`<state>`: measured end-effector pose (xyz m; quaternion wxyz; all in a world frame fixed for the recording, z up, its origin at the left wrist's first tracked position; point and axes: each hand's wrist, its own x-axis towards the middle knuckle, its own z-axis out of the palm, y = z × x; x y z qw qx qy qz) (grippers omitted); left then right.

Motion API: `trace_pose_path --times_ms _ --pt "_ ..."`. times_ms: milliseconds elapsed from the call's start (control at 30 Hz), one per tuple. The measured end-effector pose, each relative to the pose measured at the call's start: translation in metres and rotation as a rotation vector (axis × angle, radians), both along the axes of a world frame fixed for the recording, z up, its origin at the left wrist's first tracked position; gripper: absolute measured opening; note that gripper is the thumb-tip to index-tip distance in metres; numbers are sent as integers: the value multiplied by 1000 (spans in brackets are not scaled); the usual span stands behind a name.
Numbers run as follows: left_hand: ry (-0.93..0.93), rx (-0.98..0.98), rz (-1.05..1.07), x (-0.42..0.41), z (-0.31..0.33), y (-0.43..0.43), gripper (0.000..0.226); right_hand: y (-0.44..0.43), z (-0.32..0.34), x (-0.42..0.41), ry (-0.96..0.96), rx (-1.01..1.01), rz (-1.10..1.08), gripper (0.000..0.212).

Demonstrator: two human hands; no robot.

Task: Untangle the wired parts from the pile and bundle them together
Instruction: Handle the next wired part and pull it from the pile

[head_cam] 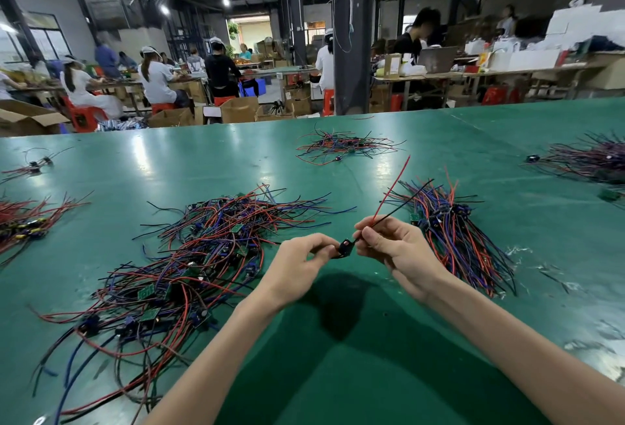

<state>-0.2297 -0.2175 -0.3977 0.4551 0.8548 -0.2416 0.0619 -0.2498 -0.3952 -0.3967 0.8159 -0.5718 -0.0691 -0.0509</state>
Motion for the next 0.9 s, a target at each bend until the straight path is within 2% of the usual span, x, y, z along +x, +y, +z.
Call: trace_pose_path --times_ms 133,200,433,567,700,900 --pt "-88 82 37 -1 -2 -2 14 -4 4 1 -10 31 -24 15" --pt "-67 48 41 -3 -2 -4 14 -5 7 0 -18 37 -31 15" --pt "266 -173 -46 -9 -5 -16 8 -7 8 1 59 36 -31 13" --pt "343 -263 -9 -9 -6 -18 6 -5 4 1 145 -12 27 10" --pt "377 -302 36 -9 -7 -19 8 -4 2 1 148 -51 71 6" --pt "524 -427 -6 -11 -5 -20 13 -4 2 1 163 -57 30 4"
